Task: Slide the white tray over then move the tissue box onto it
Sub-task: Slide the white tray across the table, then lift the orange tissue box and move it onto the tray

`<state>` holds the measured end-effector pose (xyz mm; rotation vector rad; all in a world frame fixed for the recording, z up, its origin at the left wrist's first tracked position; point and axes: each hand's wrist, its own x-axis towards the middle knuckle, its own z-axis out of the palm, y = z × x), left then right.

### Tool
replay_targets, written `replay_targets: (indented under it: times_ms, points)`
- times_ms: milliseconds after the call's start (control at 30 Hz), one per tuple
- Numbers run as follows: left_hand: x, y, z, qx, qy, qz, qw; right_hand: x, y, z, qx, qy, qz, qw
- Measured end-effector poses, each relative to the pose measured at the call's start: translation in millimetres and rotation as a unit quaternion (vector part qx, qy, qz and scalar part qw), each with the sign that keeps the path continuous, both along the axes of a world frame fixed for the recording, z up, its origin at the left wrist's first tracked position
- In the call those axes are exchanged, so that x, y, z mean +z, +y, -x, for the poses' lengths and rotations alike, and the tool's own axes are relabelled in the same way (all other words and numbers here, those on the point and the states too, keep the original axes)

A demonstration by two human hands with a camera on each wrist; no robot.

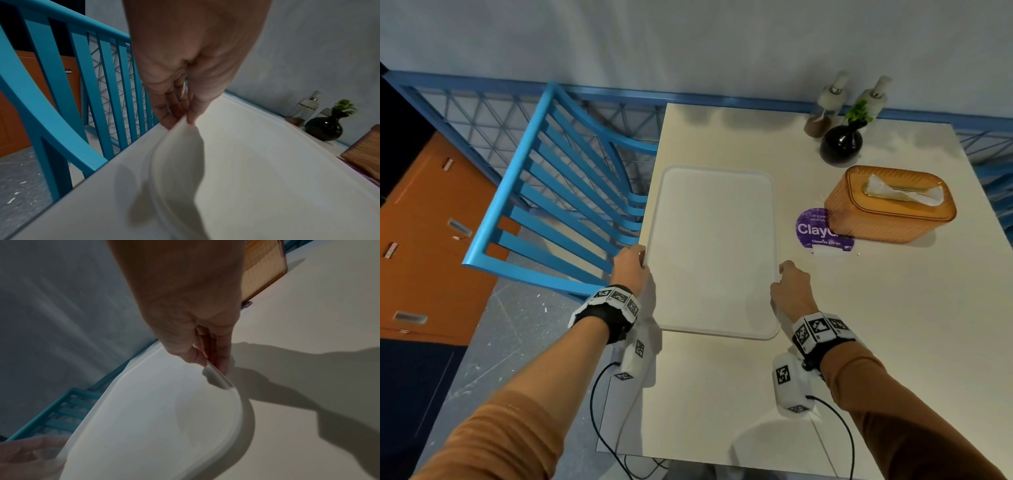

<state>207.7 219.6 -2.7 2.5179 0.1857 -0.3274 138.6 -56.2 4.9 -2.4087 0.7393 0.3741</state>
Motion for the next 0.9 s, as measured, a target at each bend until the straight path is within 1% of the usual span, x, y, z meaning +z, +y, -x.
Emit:
replay_targets:
  times_ms: [100,167,200,233,267,333,367,500,567,633,733,833,900]
  points:
    - [4.4,3.4,3.1,0.009,0.022,-0.005,1.000,4.8,1.6,1.5,0.008,0.000,-0.027,1.000]
    - [11.6,-0.6,0.9,0.010,0.042,-0.021,0.999,16.8,-1.7,-0.7,0.013,-0.001,-0.050,0.999]
    - [17.3,-7.1,4.8,0.005,0.024,-0.024,0.999,19.7,-11.9,2.7,0.013,-0.014,-0.053,0.998]
    - [44.8,-74.9,0.7,-0.046,-0.020,-0.020,0.999,53.5,-76.5,21.6,-0.026,-0.053,-0.041,0.997]
    - [49.9,-73.8,1.8,-0.055,-0.037,-0.024,0.998,57.4,-79.4,23.7,-0.011,-0.058,-0.034,0.998]
    - [66.3,-83.0,-4.2,-0.072,-0.064,-0.006,0.995,71.8,-95.9,23.7,-0.006,-0.061,-0.020,0.998]
    - [70.5,-85.9,-4.9,-0.088,-0.061,0.006,0.994,83.0,-98.9,26.2,-0.001,-0.062,-0.028,0.998]
    - [90.9,-101.7,-6.0,-0.126,-0.027,0.077,0.989,114.6,-118.3,44.2,-0.015,-0.118,-0.041,0.992]
    - [99.8,-122.6,-4.9,-0.137,-0.017,0.121,0.983,123.3,-138.8,51.9,-0.048,-0.148,-0.064,0.986]
    - [107.2,-156.7,-4.6,-0.142,-0.009,0.161,0.977,126.7,-171.1,58.1,-0.099,-0.170,-0.107,0.975]
    - [108.2,-206.3,-6.7,-0.131,0.012,0.198,0.971,120.0,-214.7,59.1,-0.173,-0.174,-0.189,0.951]
    - [100.4,-248.9,-8.6,-0.098,0.044,0.219,0.970,107.8,-251.8,51.4,-0.225,-0.170,-0.240,0.929]
    - [92.4,-272.2,-11.3,-0.067,0.069,0.232,0.968,99.8,-273.6,41.6,-0.244,-0.171,-0.266,0.917]
